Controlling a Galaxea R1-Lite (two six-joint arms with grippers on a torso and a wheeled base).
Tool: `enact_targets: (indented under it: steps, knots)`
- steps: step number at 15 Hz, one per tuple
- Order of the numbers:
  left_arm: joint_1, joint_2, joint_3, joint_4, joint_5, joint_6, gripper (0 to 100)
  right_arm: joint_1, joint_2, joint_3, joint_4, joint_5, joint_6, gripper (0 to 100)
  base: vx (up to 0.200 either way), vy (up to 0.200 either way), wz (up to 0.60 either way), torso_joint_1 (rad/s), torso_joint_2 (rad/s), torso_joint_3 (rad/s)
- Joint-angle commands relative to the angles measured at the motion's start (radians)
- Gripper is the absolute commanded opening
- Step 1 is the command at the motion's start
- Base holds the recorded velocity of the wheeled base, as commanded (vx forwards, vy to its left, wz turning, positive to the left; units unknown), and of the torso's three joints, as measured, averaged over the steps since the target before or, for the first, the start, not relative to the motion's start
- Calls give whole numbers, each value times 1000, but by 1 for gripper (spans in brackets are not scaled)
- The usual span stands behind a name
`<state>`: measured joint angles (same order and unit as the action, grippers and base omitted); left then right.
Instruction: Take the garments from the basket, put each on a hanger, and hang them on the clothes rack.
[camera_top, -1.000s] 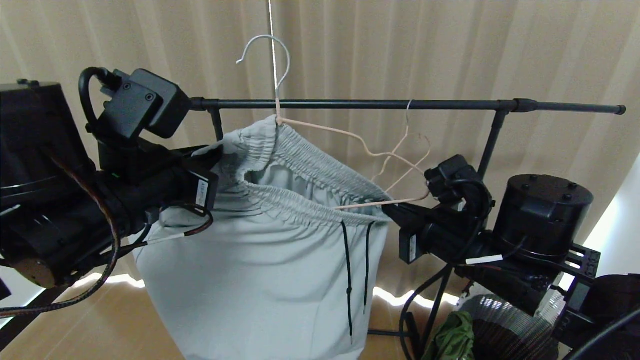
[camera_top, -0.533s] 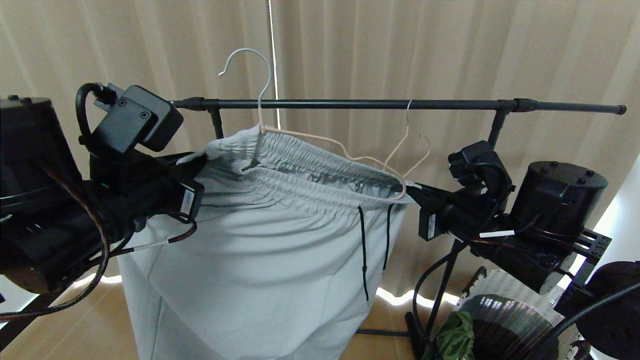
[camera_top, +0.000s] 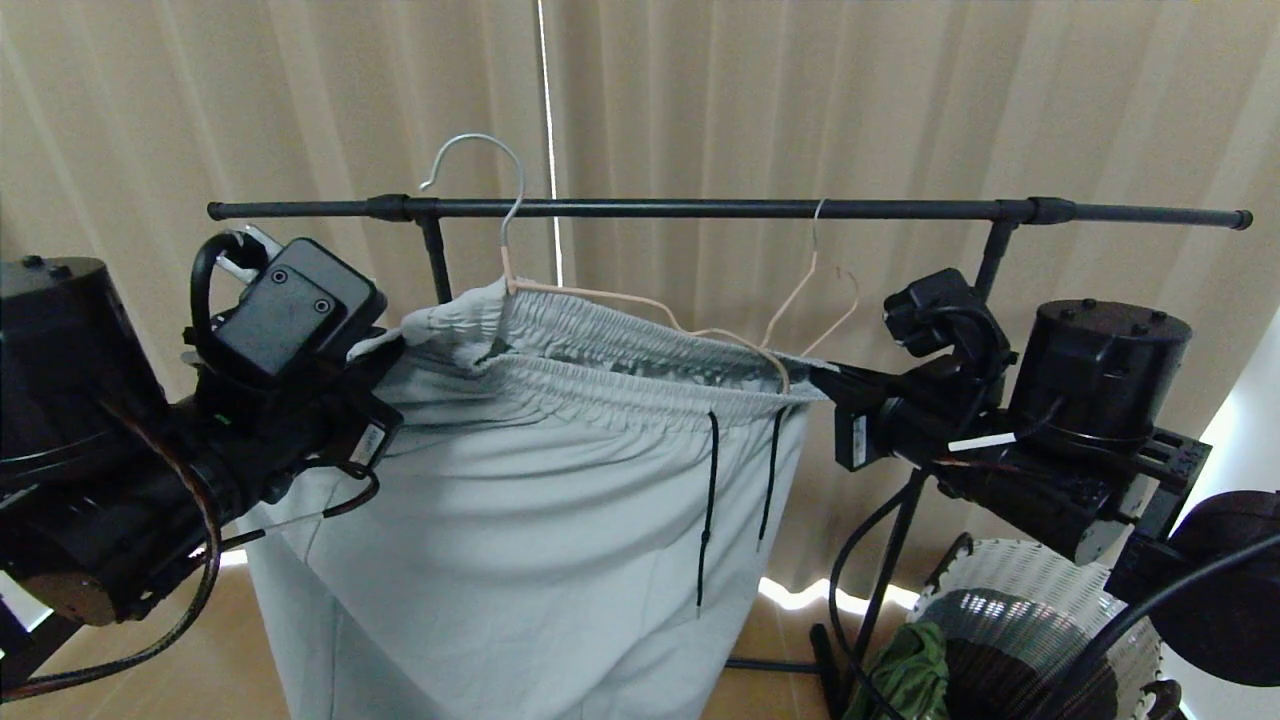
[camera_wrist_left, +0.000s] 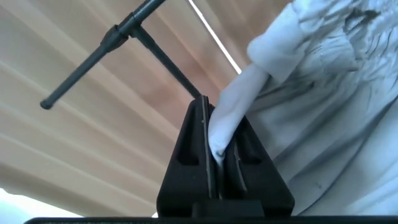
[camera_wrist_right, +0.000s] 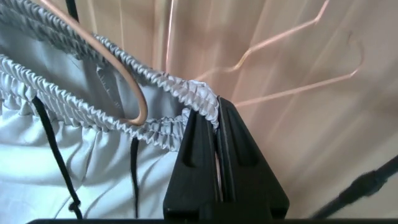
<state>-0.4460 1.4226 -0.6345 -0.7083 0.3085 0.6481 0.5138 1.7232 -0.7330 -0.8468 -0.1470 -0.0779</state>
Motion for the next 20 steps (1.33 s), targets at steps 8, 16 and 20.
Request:
enact_targets:
  steps: [8,16,20]
  knots:
    - [-85,107,10,-128,-23,39,0,100,9,-324,385,9,3,0,0,0,0,0,0,0]
    - [-108,138,1,-134,-83,33,0,183,52,-342,370,7,4,0,0,0,0,0,0,0]
    - [-23,128,-4,-134,-55,35,0,137,32,-327,379,-5,1,0,0,0,0,0,0,0]
